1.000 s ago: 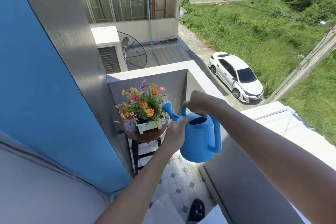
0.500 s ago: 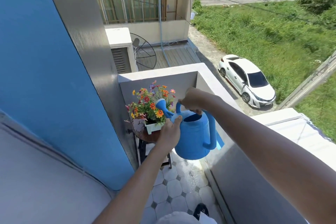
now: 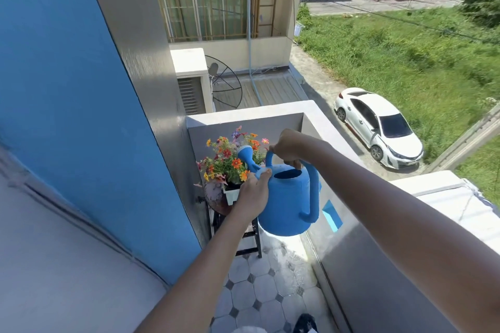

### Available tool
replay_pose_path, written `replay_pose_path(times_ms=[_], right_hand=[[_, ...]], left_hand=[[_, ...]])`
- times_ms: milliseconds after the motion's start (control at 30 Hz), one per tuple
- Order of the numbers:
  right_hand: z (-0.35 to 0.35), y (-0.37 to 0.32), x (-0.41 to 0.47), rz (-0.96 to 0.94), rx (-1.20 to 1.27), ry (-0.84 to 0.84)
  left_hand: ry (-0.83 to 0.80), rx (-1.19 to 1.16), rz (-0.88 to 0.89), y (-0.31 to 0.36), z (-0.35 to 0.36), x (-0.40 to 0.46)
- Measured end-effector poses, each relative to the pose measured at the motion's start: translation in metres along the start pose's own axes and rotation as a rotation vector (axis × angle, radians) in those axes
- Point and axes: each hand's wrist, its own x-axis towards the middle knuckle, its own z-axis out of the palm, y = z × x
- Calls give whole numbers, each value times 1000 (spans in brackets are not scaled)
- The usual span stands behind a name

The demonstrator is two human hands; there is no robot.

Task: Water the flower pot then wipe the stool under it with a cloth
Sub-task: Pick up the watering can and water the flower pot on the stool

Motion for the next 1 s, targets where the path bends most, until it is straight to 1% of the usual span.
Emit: replay_pose_path(times_ms=[100, 233, 367, 500, 700, 833, 900, 1000], right_hand=[[-7, 6, -3, -10, 22, -5], [-11, 12, -4, 53, 29, -55], [-13, 18, -1, 25, 8, 9], [-13, 14, 0, 29, 5, -4], [-9, -1, 5, -36, 38, 10], [-5, -14, 4, -78, 52, -20], [-5, -16, 4, -96, 109, -8], [-1, -21, 3, -119, 105, -23]], left_hand=[[-16, -13, 18, 6, 7, 3], [-34, -38, 19, 9, 17, 6], [-32, -31, 21, 10, 22, 10], [-13, -37, 16, 8, 20, 9], [48, -37, 15, 1, 5, 5], [95, -46, -1, -7, -6, 1], [95, -52, -13, -10, -9, -1], [95, -54, -28, -13, -13, -8]])
